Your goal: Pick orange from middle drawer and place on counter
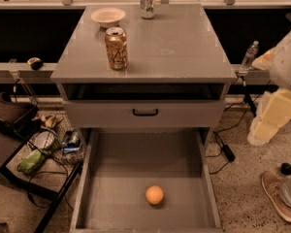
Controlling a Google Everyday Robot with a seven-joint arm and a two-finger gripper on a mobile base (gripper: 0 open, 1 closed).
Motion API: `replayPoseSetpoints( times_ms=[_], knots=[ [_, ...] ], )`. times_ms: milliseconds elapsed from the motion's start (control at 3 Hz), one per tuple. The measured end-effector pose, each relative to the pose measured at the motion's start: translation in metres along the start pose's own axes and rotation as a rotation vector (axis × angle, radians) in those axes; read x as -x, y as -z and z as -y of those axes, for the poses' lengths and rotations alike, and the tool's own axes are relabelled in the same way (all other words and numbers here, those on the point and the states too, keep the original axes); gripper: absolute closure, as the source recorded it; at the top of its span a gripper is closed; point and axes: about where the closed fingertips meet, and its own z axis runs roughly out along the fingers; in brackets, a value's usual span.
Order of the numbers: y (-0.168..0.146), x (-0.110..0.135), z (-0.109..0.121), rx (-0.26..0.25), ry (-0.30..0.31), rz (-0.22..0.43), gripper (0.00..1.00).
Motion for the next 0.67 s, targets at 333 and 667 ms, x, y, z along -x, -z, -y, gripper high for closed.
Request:
replayPoseSetpoints(
  times_ms=[333, 667],
  knots=[
    [-0.049, -0.022, -0.008, -0.03, -0.043, -0.011, 0.0],
    [-0.096, -0.042, -0.027, -0.066, -0.105, -0.022, 0.0]
  ],
)
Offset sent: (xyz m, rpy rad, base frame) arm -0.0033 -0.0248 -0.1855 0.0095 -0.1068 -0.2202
